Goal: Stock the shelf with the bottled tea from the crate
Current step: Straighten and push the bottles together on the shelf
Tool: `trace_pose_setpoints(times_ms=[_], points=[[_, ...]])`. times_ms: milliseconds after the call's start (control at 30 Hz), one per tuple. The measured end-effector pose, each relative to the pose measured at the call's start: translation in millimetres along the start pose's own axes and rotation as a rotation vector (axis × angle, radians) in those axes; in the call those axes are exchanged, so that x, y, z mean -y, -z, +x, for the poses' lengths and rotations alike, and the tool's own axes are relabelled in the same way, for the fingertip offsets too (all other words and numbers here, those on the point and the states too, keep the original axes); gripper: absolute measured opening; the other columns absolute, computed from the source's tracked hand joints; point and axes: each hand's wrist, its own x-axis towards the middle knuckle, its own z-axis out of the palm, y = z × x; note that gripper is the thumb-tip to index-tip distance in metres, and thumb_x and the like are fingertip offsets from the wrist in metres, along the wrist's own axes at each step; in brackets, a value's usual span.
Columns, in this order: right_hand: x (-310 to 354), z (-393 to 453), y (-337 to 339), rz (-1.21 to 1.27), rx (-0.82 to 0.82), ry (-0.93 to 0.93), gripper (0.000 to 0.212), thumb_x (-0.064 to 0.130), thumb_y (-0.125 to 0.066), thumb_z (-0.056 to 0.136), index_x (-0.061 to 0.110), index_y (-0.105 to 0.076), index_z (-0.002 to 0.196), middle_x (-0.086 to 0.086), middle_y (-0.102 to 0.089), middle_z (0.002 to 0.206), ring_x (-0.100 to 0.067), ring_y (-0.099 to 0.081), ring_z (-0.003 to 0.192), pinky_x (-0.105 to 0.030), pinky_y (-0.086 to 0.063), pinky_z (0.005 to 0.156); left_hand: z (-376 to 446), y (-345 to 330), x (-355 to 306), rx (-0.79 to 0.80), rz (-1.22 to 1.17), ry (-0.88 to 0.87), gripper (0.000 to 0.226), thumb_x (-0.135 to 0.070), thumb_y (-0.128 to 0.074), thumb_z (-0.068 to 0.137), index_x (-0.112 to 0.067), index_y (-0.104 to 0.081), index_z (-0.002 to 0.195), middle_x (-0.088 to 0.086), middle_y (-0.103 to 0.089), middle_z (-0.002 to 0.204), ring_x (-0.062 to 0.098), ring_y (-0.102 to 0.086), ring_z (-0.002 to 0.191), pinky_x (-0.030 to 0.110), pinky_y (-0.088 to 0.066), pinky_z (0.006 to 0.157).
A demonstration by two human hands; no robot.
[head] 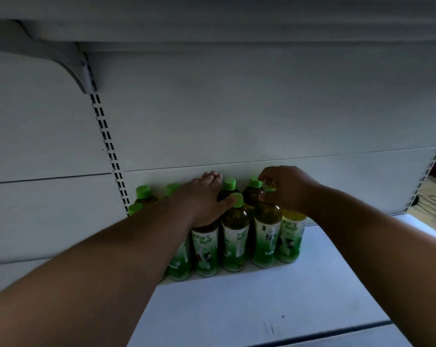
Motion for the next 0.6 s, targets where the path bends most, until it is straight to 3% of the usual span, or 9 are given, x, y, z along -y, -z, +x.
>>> trace_pose_setpoints(times_ms=[133, 200, 333, 600], points=[[-11.2, -3.9, -4.5, -0.070, 0.116, 0.000, 0.041, 0.029, -0.070, 0.088, 0.025, -0.060, 0.128, -0.001, -0.063, 0.115, -0.016, -0.057, 0.095, -0.025, -0.045, 0.070, 19.6, -5.7, -19.9, 0.013, 0.005, -0.014, 0.085, -0.073, -0.017, 0.093, -0.021, 0.002, 0.158, -0.001, 0.007, 0.166, 0.017, 0.000, 0.151, 0.039, -0.007, 0.119], [-12.9, -5.8, -10.4, -0.053, 0.151, 0.012, 0.037, 0.026, -0.066, 0.091, 0.025, -0.059, 0.127, 0.002, -0.059, 0.104, -0.015, -0.057, 0.090, -0.024, -0.047, 0.068, 25.3, -13.3, -23.4, 0.019, 0.039, -0.010, 0.083, -0.071, -0.012, 0.094, -0.020, 0.004, 0.158, 0.000, 0.008, 0.166, 0.017, 0.002, 0.152, 0.039, -0.004, 0.120], [-13.2, -3.0, -14.0, -0.100, 0.111, 0.063, 0.035, 0.024, -0.064, 0.092, 0.021, -0.060, 0.126, -0.002, -0.061, 0.107, -0.020, -0.058, 0.092, -0.033, -0.052, 0.080, 28.9, -20.6, -19.8, 0.007, 0.061, -0.002, 0.080, -0.069, -0.008, 0.094, -0.023, 0.003, 0.158, -0.002, 0.010, 0.165, 0.021, 0.002, 0.152, 0.039, -0.003, 0.119], [-10.8, 1.4, -18.7, -0.068, 0.087, 0.081, 0.038, 0.026, -0.068, 0.090, 0.020, -0.059, 0.126, 0.001, -0.058, 0.103, -0.018, -0.055, 0.089, -0.024, -0.042, 0.064, 29.8, -20.6, -20.3, 0.024, 0.050, 0.016, 0.087, -0.076, -0.011, 0.089, -0.025, 0.003, 0.158, -0.004, 0.012, 0.165, 0.020, 0.000, 0.152, 0.040, -0.006, 0.119]])
